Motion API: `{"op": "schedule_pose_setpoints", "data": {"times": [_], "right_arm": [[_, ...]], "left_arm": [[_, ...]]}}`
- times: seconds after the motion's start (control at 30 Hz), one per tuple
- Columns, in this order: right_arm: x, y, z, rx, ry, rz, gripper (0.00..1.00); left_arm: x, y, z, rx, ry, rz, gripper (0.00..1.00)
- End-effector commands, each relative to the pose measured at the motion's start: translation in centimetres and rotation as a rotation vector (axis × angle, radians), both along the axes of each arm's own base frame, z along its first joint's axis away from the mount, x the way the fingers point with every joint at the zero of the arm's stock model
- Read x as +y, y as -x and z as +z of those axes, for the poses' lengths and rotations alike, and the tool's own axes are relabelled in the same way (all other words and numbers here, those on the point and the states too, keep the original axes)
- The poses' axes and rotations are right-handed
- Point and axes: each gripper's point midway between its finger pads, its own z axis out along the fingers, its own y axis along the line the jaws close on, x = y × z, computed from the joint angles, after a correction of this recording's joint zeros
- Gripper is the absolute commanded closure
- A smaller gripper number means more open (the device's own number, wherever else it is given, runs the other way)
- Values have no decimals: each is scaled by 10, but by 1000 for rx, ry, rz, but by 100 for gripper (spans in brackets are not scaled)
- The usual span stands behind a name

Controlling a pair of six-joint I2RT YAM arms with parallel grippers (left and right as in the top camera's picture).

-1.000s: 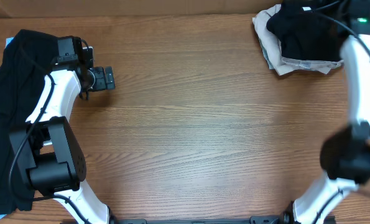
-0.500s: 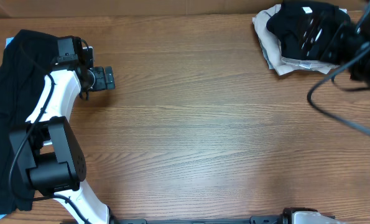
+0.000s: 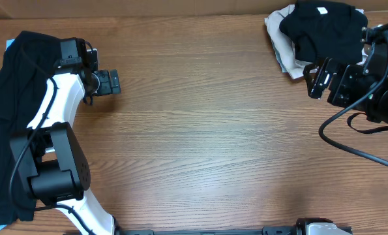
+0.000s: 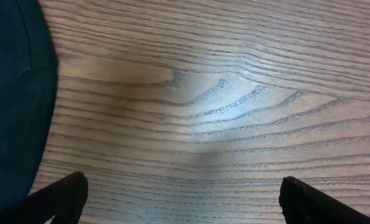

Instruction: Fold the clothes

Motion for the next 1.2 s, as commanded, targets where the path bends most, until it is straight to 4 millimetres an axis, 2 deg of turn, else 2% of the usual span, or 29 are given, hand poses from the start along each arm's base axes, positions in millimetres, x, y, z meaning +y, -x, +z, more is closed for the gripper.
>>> {"op": "schedule_pose_setpoints", "data": {"times": [0.0, 0.2, 0.3, 0.4, 0.53, 0.83, 0.97, 1.17], "right_arm": [[-11, -5, -3, -7, 61, -34, 0], [-13, -33, -12, -133, 167, 44, 0], [-8, -45, -26, -217, 151, 58, 0], [-5, -48, -53, -345, 144, 62, 0], [-5, -37, -86, -484, 148, 52, 0], [-7, 15, -157, -784, 158, 21, 0], [-8, 27, -177, -858, 156, 11, 0], [-8, 31, -202, -856, 156, 12, 0]], "left_arm": [[0, 1, -2, 4, 6, 19, 0], [0, 1, -2, 4, 6, 19, 0], [0, 1, -2, 4, 6, 19, 0], [0, 1, -2, 4, 6, 19, 0], [0, 1, -2, 4, 6, 19, 0], [0, 1, -2, 4, 6, 19, 0], [0, 1, -2, 4, 6, 19, 0], [0, 1, -2, 4, 6, 19, 0]]}}
